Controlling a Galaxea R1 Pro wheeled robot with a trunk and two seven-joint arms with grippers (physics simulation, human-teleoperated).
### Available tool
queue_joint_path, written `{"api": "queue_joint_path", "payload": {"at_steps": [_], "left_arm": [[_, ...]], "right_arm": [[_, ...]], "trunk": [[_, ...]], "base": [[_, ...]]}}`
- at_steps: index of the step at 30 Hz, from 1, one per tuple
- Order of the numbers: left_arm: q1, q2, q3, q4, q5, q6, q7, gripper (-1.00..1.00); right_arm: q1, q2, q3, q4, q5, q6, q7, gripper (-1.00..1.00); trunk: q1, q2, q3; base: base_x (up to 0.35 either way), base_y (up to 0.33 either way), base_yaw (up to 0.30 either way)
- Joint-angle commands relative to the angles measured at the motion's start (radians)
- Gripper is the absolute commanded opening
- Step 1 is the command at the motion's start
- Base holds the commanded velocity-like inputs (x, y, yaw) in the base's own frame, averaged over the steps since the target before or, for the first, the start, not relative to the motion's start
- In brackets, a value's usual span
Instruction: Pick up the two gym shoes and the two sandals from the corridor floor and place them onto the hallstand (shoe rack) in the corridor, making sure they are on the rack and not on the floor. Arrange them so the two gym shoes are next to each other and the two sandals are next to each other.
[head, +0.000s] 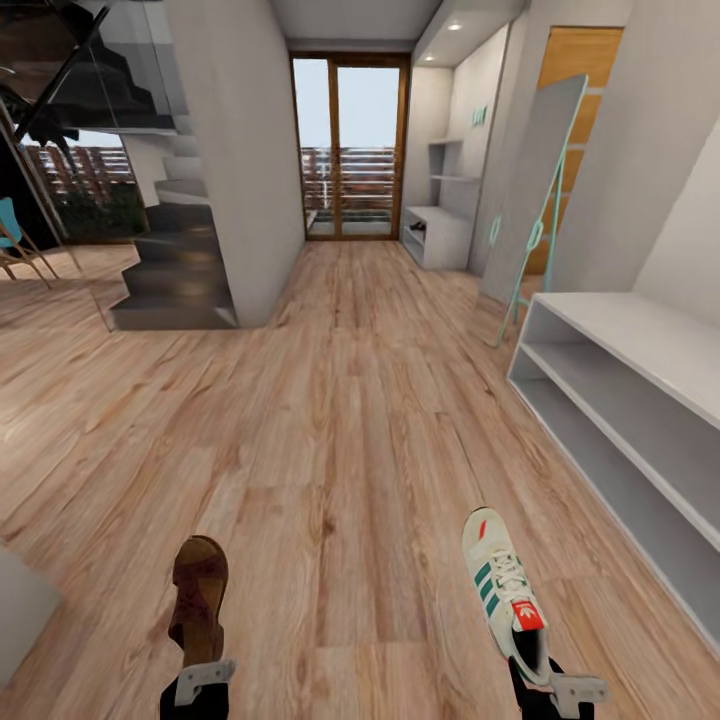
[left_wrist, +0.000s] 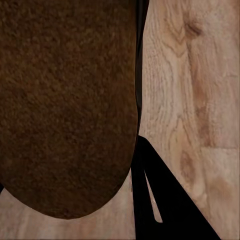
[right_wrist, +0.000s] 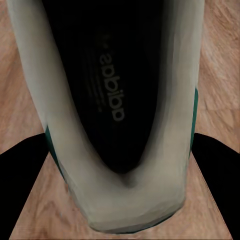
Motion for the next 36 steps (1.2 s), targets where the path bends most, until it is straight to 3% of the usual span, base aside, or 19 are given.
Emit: {"api": "queue_joint_path", "payload": {"at_steps": [1,13,36], "left_arm": [[-0.001,-0.001,0.009,-0.001,-0.009,-0.003,-0.007,-1.0],[-0.001,-0.001,0.009,-0.001,-0.009,-0.004,-0.007,-1.0],[-0.001,-0.001,0.009,0.002,-0.009,-0.004,-0.007,-1.0]], "right_arm": [[-0.001,0.001,-0.009,0.001,0.007,-0.004,0.007,-1.0],[-0.001,0.0,-0.009,0.002,0.007,-0.004,0.007,-1.0],[-0.001,0.0,-0.009,0.001,0.006,-0.004,0.007,-1.0]], "trunk": [[0.0,0.0,-0.001],[0.0,0.0,0.012],[0.0,0.0,0.013]], "base": [[0.338,-0.076,0.0],[0.338,-0.076,0.0],[0.338,-0.076,0.0]]}}
